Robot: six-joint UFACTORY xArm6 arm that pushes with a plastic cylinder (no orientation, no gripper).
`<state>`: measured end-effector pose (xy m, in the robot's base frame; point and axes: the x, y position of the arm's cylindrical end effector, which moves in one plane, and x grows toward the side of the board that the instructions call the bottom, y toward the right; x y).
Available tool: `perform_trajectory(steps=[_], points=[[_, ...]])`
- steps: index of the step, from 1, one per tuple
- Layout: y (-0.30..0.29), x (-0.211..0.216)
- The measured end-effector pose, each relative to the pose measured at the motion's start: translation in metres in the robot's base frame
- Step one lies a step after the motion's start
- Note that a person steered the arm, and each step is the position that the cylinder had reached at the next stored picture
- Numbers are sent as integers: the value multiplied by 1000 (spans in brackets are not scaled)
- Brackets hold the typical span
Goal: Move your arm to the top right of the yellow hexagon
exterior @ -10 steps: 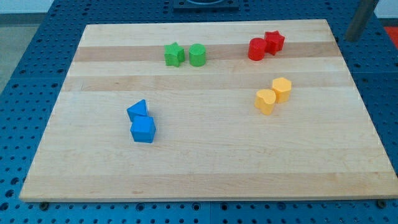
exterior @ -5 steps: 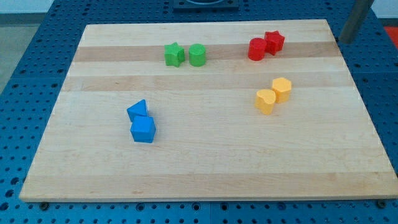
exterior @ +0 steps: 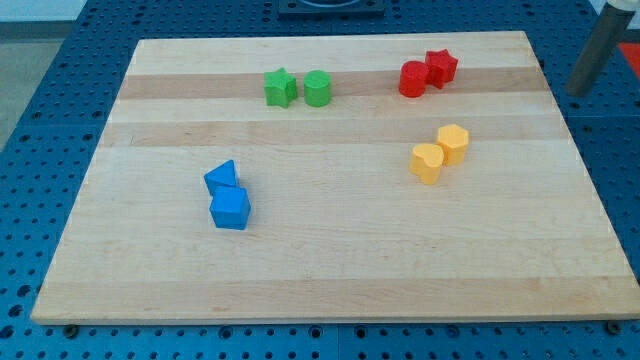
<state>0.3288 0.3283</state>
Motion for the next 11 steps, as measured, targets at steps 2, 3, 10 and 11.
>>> perform_trajectory(steps=[2, 3, 10, 11], points=[[11, 20], [6, 29], [-97, 60], [-105, 72]])
